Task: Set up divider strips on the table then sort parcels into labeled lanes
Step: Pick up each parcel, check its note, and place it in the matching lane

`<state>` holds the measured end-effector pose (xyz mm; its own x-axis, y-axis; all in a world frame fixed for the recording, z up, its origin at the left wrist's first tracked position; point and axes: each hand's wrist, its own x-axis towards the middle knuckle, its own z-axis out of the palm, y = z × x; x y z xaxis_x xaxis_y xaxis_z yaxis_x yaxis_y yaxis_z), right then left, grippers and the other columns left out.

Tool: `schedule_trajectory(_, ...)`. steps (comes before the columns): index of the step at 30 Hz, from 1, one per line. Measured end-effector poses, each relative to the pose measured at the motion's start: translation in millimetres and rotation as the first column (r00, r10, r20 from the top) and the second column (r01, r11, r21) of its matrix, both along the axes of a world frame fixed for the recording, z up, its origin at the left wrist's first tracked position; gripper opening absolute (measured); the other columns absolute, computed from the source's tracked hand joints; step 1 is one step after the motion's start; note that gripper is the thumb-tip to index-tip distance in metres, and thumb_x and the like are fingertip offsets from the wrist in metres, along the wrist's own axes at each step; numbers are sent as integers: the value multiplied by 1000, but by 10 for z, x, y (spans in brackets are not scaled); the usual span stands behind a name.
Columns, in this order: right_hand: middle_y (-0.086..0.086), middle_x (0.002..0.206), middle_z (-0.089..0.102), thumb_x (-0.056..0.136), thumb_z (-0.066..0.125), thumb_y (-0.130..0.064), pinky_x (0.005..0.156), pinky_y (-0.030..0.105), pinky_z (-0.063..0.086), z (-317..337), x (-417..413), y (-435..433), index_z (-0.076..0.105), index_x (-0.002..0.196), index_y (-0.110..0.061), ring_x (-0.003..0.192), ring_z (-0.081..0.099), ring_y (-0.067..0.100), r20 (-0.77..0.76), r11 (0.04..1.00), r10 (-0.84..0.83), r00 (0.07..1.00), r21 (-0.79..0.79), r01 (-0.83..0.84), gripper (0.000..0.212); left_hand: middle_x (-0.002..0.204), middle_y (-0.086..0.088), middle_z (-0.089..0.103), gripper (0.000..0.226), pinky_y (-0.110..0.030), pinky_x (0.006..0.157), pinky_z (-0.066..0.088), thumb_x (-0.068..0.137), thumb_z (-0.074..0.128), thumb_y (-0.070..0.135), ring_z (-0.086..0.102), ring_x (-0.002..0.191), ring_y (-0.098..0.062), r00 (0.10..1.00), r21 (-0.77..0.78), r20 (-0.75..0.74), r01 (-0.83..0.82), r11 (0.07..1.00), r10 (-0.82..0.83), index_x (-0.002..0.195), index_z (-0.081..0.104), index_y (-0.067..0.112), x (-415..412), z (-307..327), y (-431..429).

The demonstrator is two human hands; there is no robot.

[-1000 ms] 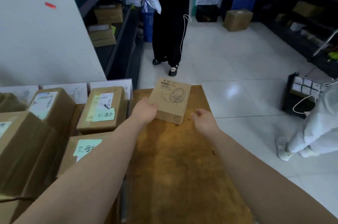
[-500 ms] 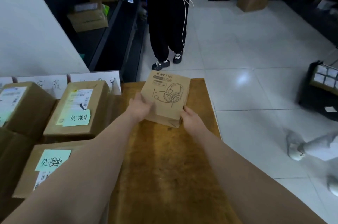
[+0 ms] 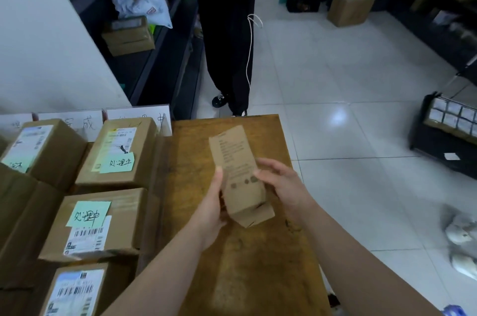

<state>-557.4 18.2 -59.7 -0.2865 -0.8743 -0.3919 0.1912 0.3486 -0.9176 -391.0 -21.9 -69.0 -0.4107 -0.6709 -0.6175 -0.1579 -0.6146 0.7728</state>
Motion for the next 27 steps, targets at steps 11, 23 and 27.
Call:
schedule_trajectory(11,-3,129,56,97,55,-19,95,28,47,-176,294,455,61,127,-22,112,51,12,-276,974,146,950,209,-89,31,122,0,63,46,-49,86,57,95,52,52,61,111,-23,951,20,65,-304,952,302,135,47,29,611,-57,284)
schedule_trajectory(23,-6,108,64,89,66,-31,61,16,42,-182,385,447,62,120,-15,87,56,2,-174,974,-80,981,194,114,35,118,18,53,101,-16,69,46,69,77,52,56,99,1,967,-243,68,-221,944,244,152,22,38,563,125,437)
schedule_trajectory(27,-8,107,63,89,66,-35,67,20,44,43,455,401,60,110,-23,95,58,6,-163,974,-219,962,28,226,25,130,14,50,79,-14,64,45,84,70,45,56,98,1,949,-324,24,-291,900,315,150,27,43,588,308,450)
